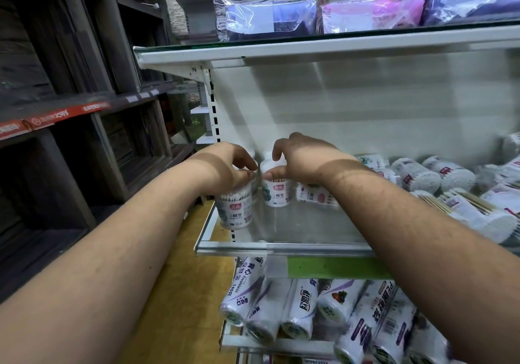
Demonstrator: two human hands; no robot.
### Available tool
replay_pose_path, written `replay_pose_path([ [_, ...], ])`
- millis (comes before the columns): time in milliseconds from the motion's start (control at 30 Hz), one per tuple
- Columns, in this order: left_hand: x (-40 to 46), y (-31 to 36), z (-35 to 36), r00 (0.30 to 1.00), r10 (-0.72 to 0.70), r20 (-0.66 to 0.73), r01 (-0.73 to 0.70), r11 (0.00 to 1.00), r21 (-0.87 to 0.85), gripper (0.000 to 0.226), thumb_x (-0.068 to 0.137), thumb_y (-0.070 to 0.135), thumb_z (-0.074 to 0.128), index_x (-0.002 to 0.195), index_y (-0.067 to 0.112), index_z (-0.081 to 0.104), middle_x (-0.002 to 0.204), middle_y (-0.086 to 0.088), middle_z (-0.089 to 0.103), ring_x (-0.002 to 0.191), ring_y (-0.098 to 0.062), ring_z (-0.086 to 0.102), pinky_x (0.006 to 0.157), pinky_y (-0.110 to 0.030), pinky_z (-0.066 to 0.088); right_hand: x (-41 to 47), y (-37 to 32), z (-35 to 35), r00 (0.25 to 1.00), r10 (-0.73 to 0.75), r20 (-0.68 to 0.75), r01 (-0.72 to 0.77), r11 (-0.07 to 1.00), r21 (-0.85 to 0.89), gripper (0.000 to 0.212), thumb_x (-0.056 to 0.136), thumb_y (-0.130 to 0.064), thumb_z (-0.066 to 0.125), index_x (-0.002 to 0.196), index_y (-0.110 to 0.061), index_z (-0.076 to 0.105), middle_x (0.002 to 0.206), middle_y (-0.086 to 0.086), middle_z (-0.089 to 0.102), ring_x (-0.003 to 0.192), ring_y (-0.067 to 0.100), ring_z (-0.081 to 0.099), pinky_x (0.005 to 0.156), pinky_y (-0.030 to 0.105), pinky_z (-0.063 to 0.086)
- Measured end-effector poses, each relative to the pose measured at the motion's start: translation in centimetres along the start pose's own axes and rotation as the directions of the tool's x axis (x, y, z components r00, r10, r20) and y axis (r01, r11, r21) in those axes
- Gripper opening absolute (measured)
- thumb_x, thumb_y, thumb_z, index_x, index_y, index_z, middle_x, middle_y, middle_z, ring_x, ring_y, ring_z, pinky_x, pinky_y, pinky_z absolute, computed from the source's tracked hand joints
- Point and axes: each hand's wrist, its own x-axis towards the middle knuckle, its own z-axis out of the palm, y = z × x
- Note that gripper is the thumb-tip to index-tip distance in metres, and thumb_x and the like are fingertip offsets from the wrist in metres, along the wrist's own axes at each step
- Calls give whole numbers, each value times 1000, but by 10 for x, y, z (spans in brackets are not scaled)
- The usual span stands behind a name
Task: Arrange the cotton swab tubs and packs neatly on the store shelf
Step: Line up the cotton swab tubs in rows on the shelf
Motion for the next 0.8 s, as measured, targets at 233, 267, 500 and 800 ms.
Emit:
replay_pose_path([
  [233,9,13,3,998,34,-59,-37,998,-41,19,93,30,58,109,32,68,121,10,65,106,-13,59,84,-23,40,-1,12,-5,999,-35,26,32,996,87,44,86,-51,67,124,-33,56,124,-5,53,98,17,59,84,34,49],
  [267,10,16,3,997,43,-60,-45,998,-43,19,93,29,58,109,32,68,120,10,66,106,-13,59,85,-23,41,-3,14,-8,999,-32,25,29,996,88,44,86,-49,68,125,-33,56,124,-5,54,98,17,59,84,35,50],
  [500,13,28,11,996,72,-55,-75,996,-51,19,93,30,58,108,32,68,120,10,65,105,-13,58,85,-24,41,-26,31,-11,990,32,141,-11,989,-148,52,82,-36,76,129,-33,55,120,-2,63,105,23,60,87,35,50],
  [800,9,36,13,996,81,-35,-82,997,-15,18,93,34,57,108,37,67,126,8,61,102,-15,57,82,-25,41,-40,41,5,979,101,179,-63,976,-208,73,78,-33,79,141,-34,42,130,3,50,121,27,45,95,41,45],
])
